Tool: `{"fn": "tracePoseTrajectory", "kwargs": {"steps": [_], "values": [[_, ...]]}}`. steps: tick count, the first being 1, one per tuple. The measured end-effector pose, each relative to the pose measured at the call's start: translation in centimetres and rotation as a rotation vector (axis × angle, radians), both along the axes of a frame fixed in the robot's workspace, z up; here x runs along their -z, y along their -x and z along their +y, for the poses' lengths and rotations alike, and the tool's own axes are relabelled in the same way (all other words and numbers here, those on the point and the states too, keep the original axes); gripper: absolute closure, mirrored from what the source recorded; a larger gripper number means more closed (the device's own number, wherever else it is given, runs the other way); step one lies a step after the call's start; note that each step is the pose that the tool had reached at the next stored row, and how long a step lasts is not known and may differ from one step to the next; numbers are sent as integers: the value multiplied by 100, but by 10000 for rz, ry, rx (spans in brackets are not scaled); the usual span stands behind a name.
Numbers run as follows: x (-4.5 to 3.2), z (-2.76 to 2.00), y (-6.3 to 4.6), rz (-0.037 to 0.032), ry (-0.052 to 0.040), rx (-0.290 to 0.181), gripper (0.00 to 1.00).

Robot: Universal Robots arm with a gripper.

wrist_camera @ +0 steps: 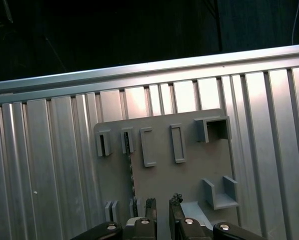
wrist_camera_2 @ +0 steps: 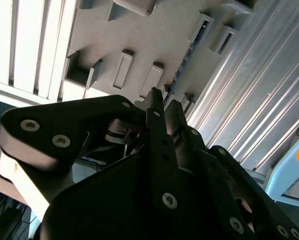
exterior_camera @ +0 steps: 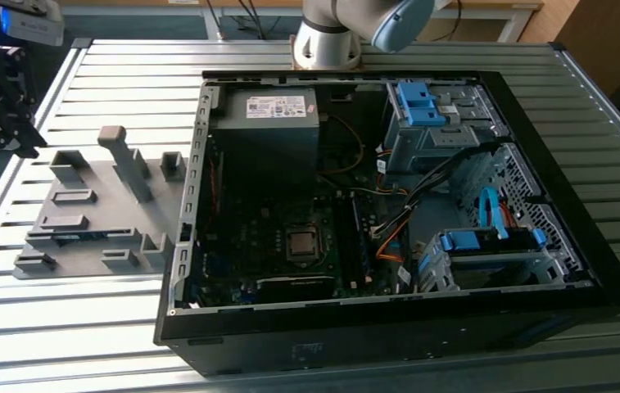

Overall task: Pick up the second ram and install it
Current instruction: 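Pick up the second ram and move it above second insertion slot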

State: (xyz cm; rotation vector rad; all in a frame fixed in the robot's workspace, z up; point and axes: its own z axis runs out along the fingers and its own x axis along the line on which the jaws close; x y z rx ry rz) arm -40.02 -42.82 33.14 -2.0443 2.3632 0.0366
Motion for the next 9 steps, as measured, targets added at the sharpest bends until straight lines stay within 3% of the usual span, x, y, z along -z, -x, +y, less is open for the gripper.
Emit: {"fn": "tracePoseTrajectory", "kwargs": {"steps": [9], "values": [[22, 0, 0, 0, 1, 1, 75]]}}
